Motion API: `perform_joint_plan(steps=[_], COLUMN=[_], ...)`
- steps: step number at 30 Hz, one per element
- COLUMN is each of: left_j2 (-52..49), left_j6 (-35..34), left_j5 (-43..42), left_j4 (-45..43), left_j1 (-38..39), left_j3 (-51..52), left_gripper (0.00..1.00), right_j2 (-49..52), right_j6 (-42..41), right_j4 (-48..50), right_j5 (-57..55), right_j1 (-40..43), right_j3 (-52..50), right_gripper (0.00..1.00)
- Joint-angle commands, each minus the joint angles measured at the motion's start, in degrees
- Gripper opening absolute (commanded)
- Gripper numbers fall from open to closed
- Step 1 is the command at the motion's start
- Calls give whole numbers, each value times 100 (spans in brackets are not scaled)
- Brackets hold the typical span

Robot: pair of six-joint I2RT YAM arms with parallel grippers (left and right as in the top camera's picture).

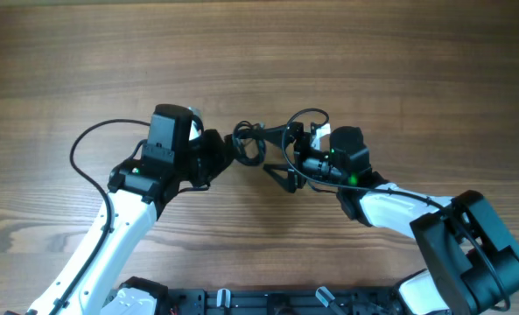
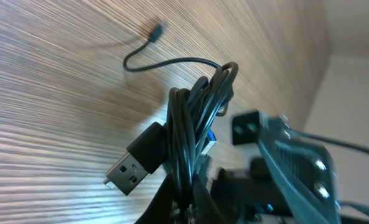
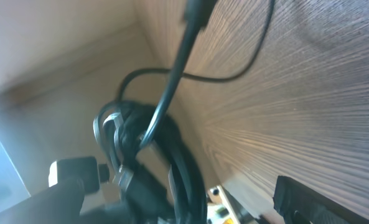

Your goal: Untangle cables

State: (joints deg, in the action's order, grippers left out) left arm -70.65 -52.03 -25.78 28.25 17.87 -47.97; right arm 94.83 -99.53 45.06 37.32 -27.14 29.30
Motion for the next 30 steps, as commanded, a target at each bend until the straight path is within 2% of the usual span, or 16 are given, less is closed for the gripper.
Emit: perform_joint_plan(steps=[1,4,5,9,11,14,16,17,21,24,28,30], left_j2=[48,48,48,48,48,48,48,48,48,48,46,46], left_j6=[758,1294,1438,1792,1882,1875,1880,1882,1878,1860,1860,1862], left_j5=[-1134,-1401,-1499,-1523,-1414,-809,-579,-555,-162,83,101,105], left_j4=[-66,223,297,599,702,894,975,979,1038,1045,1054,1084], left_j1=[42,42,42,35,35,35,35,35,35,35,35,35], left_j3=[-35,-37,-37,-35,-35,-35,-37,-37,-35,-37,-35,-35], left_gripper=[4,4,4,4,4,4,4,4,4,4,4,4], right_j2=[33,33,33,33,33,33,33,33,33,33,33,33], right_j6=[-398,-238,-168,264,529,636,1158,1512,1958,2041,1993,1985], right_j4=[254,651,737,739,673,638,632,627,140,116,393,844], right_j5=[-474,-632,-658,-728,-643,-328,-273,-273,-273,-76,-33,111], right_j1=[-61,-61,-59,28,177,382,442,439,442,439,439,439], right_j3=[37,37,37,37,37,37,37,37,37,37,37,37], right_gripper=[100,99,96,49,36,34,34,42,52,39,36,26])
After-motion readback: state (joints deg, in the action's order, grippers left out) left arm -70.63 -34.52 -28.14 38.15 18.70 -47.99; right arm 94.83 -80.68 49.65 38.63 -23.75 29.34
